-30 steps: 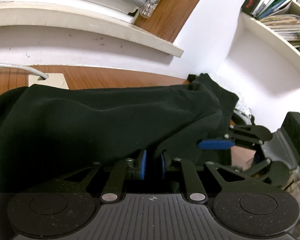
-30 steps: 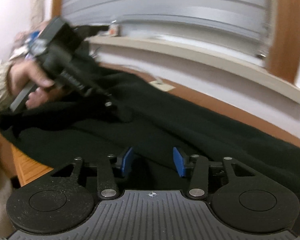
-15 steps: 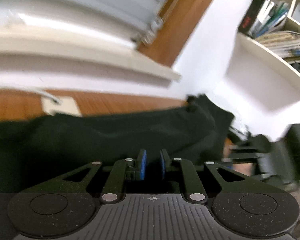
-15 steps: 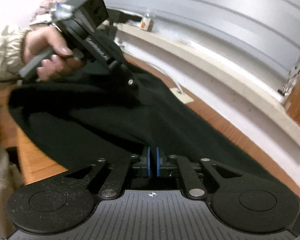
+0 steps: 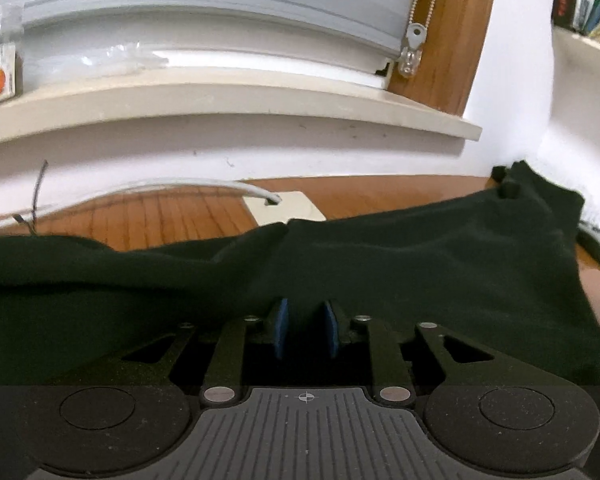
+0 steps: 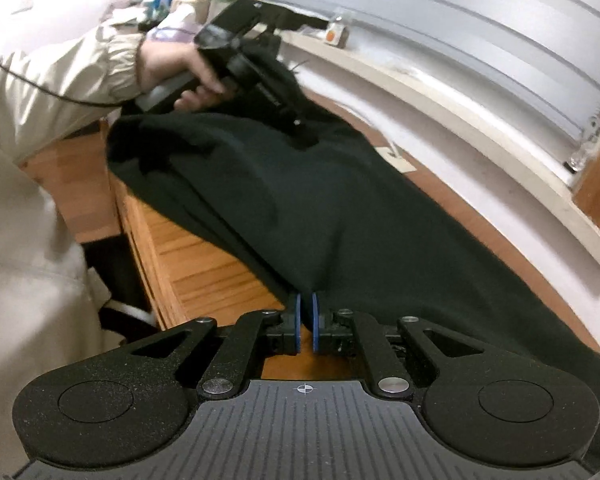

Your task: Fold clothes

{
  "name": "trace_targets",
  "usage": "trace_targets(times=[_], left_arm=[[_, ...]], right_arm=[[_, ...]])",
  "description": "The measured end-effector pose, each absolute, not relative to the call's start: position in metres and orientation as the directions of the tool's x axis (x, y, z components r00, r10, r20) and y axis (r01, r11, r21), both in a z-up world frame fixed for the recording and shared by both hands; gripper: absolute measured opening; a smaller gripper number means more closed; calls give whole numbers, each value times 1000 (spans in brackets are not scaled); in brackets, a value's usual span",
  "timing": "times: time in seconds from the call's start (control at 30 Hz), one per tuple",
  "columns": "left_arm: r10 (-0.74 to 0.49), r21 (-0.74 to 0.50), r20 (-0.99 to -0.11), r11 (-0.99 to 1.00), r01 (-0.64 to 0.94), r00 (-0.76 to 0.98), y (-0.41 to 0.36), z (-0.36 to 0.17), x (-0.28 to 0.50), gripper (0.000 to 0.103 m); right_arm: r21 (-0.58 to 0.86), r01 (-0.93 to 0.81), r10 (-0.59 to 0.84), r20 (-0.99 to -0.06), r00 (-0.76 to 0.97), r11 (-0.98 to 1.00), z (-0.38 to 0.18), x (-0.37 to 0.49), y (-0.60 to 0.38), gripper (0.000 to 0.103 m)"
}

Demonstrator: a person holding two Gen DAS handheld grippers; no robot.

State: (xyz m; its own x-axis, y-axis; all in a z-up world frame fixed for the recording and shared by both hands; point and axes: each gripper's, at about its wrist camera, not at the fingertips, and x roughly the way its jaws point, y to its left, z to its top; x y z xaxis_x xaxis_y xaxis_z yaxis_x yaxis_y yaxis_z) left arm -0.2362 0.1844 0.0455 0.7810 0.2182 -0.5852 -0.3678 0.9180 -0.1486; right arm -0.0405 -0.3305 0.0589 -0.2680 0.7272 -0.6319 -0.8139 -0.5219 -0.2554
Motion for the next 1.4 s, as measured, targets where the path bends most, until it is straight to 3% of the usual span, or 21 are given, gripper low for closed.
trace_targets(times=[0.03, 0.1, 0.27, 0.37, 0.5, 0.57, 0.7, 1.4], left_arm=[[221, -140, -580, 921, -364, 784, 184, 48, -237, 52], [236, -114, -566, 927, -358, 790, 181, 52, -233, 62], [273, -42, -560, 934, -356, 783, 181, 58, -212, 65], [306, 23, -583, 932, -362, 752, 182, 56, -193, 59], [317, 99, -614, 940, -328, 723, 180, 43, -179, 21], [305, 62, -608, 939, -339, 733, 187, 43, -179, 7], [262, -20, -607, 939, -344, 750, 201, 44, -185, 6], [243, -55, -597, 938, -342, 765, 207, 39, -187, 6]], right_arm=[[-254, -816, 731, -627, -270, -519, 57, -41, -328, 7], [-262, -816, 735, -625, -264, -516, 53, -43, -323, 8], [-306, -820, 774, -587, -237, -483, 45, -59, -317, 20], [-314, -818, 788, -564, -248, -482, 46, -67, -316, 26], [-341, -788, 785, -558, -269, -513, 46, -83, -316, 28], [-356, -772, 784, -554, -279, -526, 46, -92, -317, 28], [-386, -732, 779, -546, -309, -561, 46, -106, -320, 28], [-496, -564, 732, -593, -335, -661, 51, -168, -319, 28]])
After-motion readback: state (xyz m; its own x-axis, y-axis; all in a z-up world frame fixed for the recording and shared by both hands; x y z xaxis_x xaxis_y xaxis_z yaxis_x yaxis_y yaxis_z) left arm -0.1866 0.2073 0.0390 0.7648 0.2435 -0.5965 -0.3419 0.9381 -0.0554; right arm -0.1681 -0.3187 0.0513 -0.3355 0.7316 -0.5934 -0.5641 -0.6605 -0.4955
